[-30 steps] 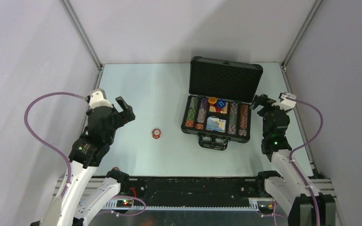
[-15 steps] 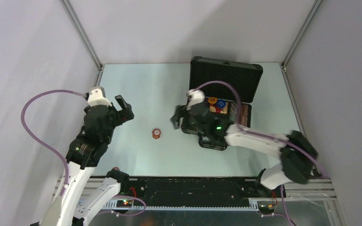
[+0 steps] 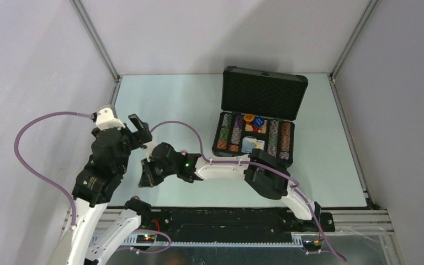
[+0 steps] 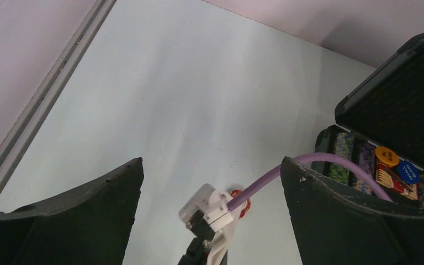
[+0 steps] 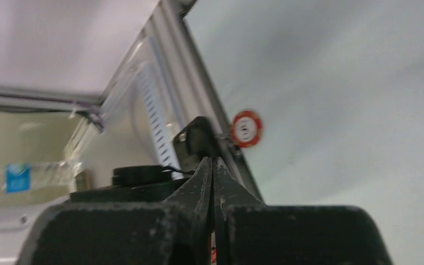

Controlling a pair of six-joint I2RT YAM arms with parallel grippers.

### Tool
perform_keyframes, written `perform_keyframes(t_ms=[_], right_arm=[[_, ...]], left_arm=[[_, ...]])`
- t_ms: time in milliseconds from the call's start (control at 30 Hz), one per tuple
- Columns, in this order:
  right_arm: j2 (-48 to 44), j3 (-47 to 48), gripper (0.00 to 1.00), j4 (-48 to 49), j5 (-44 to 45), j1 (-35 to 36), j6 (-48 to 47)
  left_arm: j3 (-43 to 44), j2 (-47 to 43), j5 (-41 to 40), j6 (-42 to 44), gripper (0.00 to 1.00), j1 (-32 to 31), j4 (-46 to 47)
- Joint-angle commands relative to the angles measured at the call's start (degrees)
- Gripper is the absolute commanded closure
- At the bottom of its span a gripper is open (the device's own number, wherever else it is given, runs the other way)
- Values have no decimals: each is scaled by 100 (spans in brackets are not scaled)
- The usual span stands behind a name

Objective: Pack up texas hold em set

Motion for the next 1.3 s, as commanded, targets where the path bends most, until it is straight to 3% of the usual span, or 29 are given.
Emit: perform_keyframes(t_ms=[0,133,267,400,600,767,1000,1133,1267], right_arm=[[340,215,100,629,-1387,-98,469],[860,658,100,369,-1677,-67,360],[1530,1915,100,-309,-1717,-13,176],[2039,2589,100,-399,-1976,-19,329],[2285,2643,100,57,-2532,-110,719],[2326,2044,100,1478,-3062,-155,1394],[2567,1925,100,2410,-3270,-229,2222],[2289,1750,100,2089,-2660,-202,1839],[1987,1806,100,965,-1843,-120,1147]], left_arm=[[-59,-221,-181,164,2,29,106],[179,-337,-83,233,2,34,11],[491,-303,144,232,2,34,-179],[452,-267,197,215,2,34,-187],[384,-270,222,234,2,34,-195],[338,-292,261,241,2,34,-194],[287,-297,281,247,2,30,-194],[280,-297,244,250,2,33,-213],[271,-297,227,255,2,28,-220]])
